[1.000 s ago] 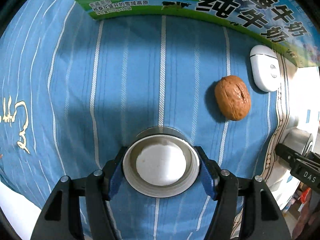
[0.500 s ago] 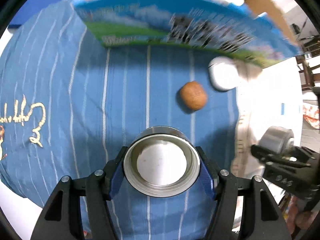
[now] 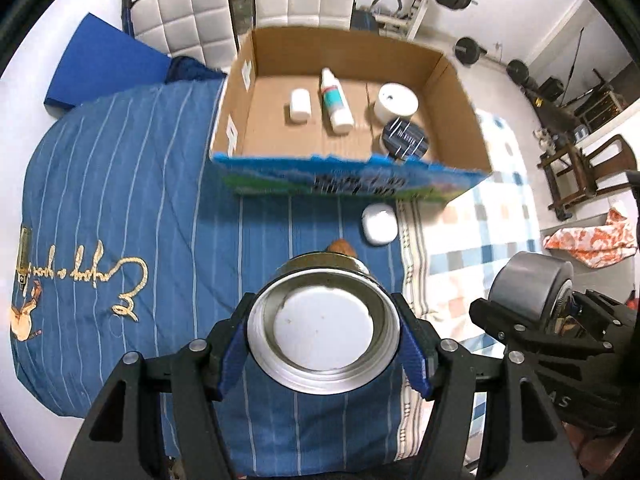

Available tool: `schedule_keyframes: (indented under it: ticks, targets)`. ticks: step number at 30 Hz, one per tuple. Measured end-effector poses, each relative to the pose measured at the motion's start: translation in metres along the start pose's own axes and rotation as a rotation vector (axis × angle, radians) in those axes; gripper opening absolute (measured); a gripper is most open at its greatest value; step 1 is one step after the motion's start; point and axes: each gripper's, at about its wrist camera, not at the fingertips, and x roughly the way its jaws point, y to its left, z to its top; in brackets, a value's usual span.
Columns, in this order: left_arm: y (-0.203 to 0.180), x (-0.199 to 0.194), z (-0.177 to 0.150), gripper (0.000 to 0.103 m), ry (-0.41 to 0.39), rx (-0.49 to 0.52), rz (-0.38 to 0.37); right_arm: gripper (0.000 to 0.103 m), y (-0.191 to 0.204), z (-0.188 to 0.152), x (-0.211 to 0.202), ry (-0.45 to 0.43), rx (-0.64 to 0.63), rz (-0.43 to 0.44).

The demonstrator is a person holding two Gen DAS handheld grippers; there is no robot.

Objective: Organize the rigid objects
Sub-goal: 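Lift the tin lid and silver can toward the box with both tools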

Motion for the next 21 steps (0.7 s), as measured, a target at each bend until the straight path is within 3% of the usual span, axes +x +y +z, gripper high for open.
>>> schedule_keyframes:
  ticks: [9, 14, 21]
  targets:
    - [-0.001, -0.026, 0.02, 0.062, -0.04, 0.0, -0.041, 0.073, -0.007, 0.024, -0.048, -0.086, 0.0, 0.047]
    - [0.008, -0.022, 0.05, 0.062, -0.031, -0.027, -0.07, 0.073, -0.006, 0.053, -0.041, -0.08, 0.003, 0.094]
    - [0.029, 0.014, 0.119, 0.062, 0.02, -0.073, -0.074, 0.073, 0.004, 0.118, -0.014, -0.075, -0.023, 0.1]
